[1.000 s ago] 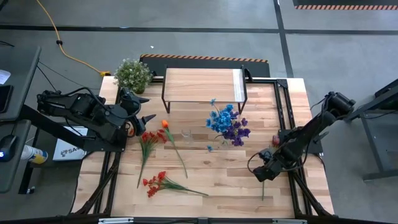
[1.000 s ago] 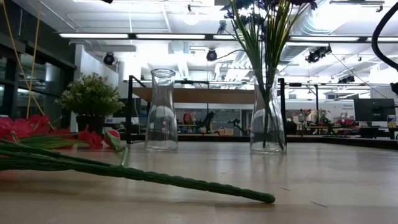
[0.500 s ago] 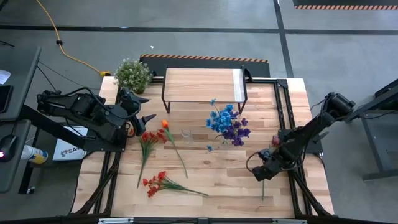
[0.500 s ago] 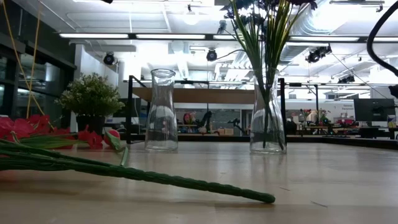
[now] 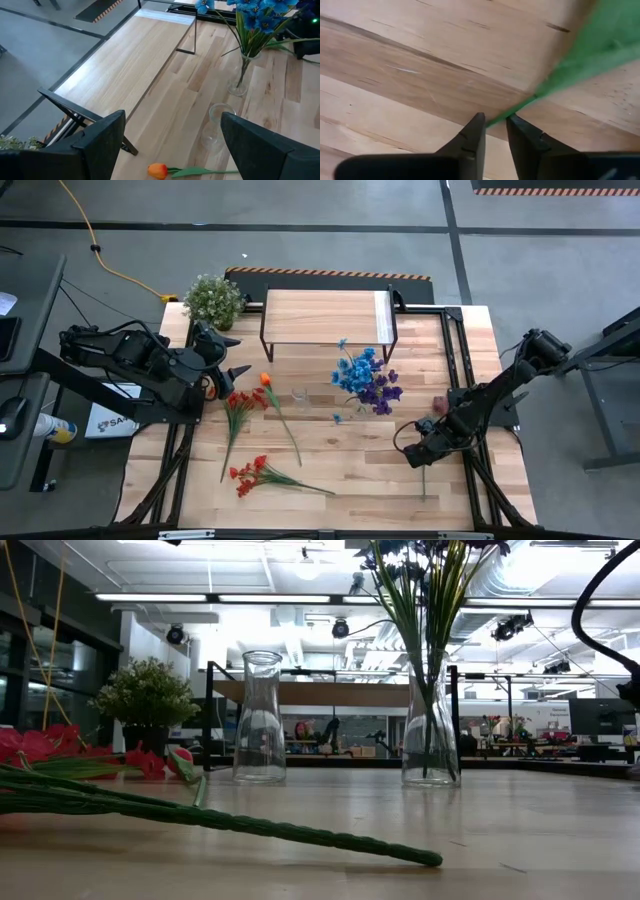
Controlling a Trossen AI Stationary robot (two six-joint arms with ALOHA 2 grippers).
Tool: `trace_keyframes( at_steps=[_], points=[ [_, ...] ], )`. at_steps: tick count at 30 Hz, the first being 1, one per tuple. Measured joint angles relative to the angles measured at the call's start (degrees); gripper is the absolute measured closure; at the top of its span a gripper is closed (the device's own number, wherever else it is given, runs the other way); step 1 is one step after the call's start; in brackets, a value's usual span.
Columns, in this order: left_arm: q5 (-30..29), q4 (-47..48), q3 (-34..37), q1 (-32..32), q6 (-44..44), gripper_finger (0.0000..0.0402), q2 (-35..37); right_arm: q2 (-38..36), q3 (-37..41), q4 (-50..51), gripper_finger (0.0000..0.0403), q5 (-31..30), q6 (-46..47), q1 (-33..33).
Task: Pick and place flowers into a vace then onto a shelf
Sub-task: Put the purple flower into the right transparent vase
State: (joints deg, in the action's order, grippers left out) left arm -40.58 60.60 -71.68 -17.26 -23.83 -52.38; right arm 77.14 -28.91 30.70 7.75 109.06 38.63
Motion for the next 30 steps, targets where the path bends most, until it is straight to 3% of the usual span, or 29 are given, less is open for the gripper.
trace_keyframes(
  at_steps=[8,24,30],
  points=[
    [0.0,0.0,0.0,0.0,0.0,0.0041,0.0,0.0,0.0,-0.6,0.0397,-0.9,-0.8,0.0],
    [0.1,0.0,0.0,0.0,0.0,0.0041,0.0,-0.1,0.1,-1.0,0.0402,-0.2,0.2,-0.1],
    [0.1,0.0,0.0,0.0,0.0,0.0041,0.0,-3.6,0.3,0.3,0.0402,-1.8,0.6,-0.2]
  ],
)
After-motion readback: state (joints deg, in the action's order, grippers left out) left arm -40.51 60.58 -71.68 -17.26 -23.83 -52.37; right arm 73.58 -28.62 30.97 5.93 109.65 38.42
